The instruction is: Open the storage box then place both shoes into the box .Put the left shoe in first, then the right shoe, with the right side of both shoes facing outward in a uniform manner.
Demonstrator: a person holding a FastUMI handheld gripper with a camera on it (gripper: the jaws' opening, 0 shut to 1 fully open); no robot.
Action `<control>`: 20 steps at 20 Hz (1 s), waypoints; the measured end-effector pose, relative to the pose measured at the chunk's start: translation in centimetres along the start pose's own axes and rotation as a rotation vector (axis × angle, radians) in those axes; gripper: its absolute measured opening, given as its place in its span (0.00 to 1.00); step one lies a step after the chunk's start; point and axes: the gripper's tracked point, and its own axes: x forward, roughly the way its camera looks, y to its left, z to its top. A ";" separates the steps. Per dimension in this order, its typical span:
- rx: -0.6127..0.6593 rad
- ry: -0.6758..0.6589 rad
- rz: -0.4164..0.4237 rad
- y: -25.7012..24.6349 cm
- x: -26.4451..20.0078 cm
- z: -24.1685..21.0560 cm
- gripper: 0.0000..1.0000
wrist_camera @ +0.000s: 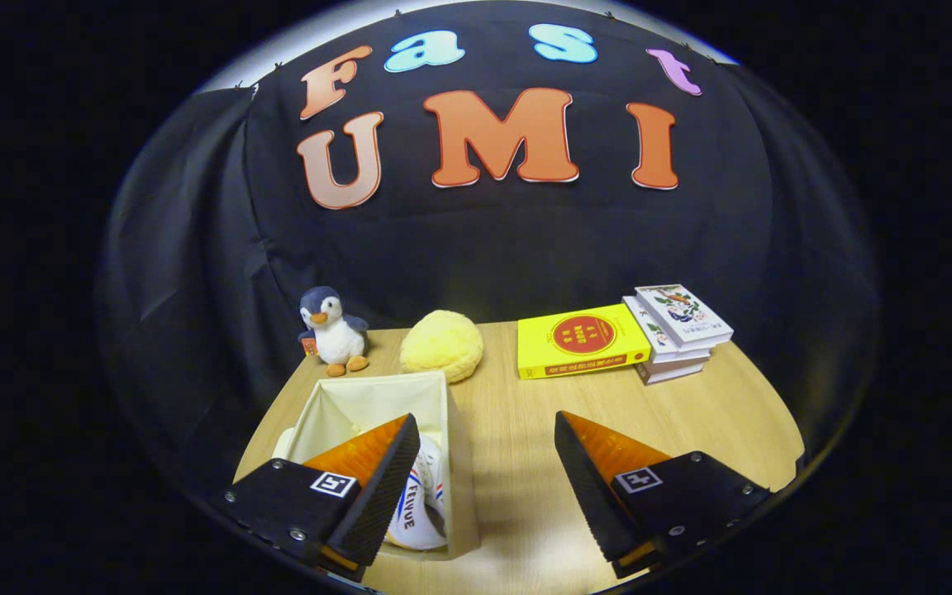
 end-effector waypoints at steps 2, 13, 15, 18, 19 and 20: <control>0.013 -0.041 -0.009 -2.2 -1.0 1.7 0.98; 0.017 -0.156 -0.103 -18.0 -4.9 6.2 0.98; 0.019 -0.163 -0.118 -20.4 -5.4 6.2 0.98; 0.028 -0.167 -0.134 -23.3 -6.2 5.9 0.98; 0.028 -0.167 -0.135 -24.1 -6.5 5.8 0.98; 0.027 -0.170 -0.138 -24.8 -6.7 5.7 0.98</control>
